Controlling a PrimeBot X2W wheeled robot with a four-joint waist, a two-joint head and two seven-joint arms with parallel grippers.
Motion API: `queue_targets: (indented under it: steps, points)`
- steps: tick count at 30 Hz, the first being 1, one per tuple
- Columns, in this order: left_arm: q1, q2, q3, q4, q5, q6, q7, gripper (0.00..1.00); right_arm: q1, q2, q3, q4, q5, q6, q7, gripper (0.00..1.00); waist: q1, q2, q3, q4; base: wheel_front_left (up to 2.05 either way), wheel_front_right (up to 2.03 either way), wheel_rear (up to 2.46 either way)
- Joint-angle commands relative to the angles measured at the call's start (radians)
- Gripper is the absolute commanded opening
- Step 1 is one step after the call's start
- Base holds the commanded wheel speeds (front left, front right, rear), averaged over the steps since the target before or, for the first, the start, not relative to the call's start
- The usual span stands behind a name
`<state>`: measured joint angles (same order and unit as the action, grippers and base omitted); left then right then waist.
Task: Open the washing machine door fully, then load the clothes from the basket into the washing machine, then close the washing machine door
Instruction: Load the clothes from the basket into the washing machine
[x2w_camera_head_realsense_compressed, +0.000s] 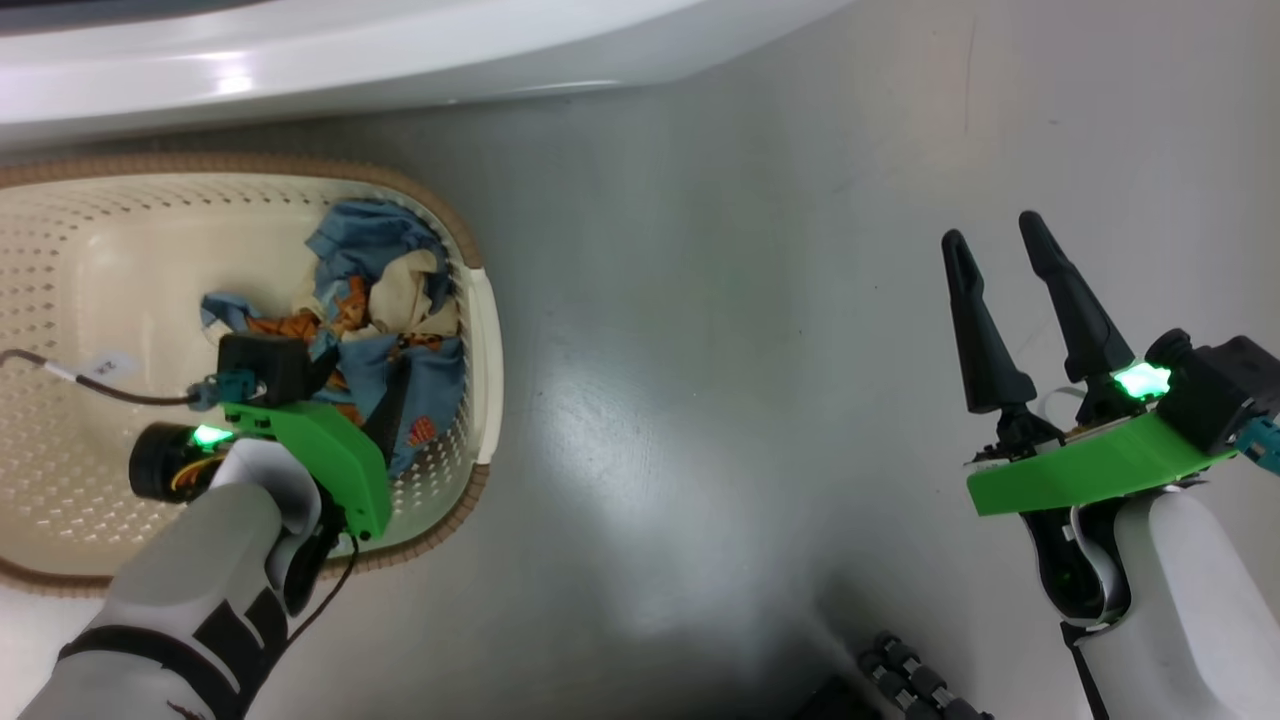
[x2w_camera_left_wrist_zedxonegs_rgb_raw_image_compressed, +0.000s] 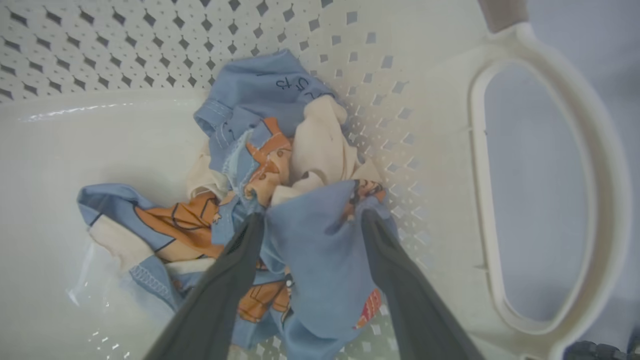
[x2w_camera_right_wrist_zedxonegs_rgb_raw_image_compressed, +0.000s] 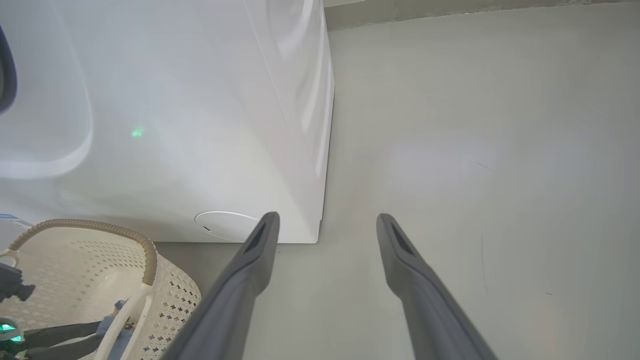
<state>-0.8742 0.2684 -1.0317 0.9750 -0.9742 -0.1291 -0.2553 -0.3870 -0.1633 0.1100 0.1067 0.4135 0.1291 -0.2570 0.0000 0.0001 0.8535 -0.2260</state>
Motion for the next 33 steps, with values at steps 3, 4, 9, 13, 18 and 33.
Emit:
queue_targets:
  steps: [3,4,9,13,18,33]
  points:
    - [-0.018,0.036,-0.037,-0.009,-0.059,-0.002,-0.006,1.00,0.017,-0.004,0.018,-0.030,-0.016,0.002,-0.005,1.00,0.0000,-0.0001,0.016,-0.009,0.00,0.00,0.00]
    - [-0.018,0.036,-0.037,-0.009,-0.059,-0.002,-0.006,1.00,0.017,-0.004,0.018,-0.030,-0.016,0.002,-0.005,1.00,0.0000,-0.0001,0.016,-0.009,0.00,0.00,0.00]
    - [-0.041,0.050,-0.109,-0.022,-0.135,-0.002,0.001,0.50,0.018,-0.010,0.020,-0.041,-0.018,0.002,-0.005,1.00,0.0000,-0.0001,0.023,-0.014,0.00,0.00,0.00]
    - [-0.057,0.063,-0.159,-0.038,-0.196,-0.002,0.004,0.00,0.019,-0.014,0.014,-0.045,-0.020,0.002,-0.005,1.00,0.0000,-0.0001,0.020,-0.012,0.00,0.00,0.00]
    - [-0.058,0.065,-0.192,-0.047,-0.254,-0.002,-0.001,0.00,0.023,-0.016,0.003,-0.044,-0.023,0.002,-0.005,1.00,0.0000,-0.0001,-0.011,0.004,0.00,0.00,0.00]
    - [0.061,0.079,0.033,-0.099,-0.160,-0.002,-0.006,0.00,0.052,-0.032,0.027,0.000,-0.015,0.002,-0.005,1.00,0.0000,-0.0001,-0.224,0.101,0.00,0.00,0.00]
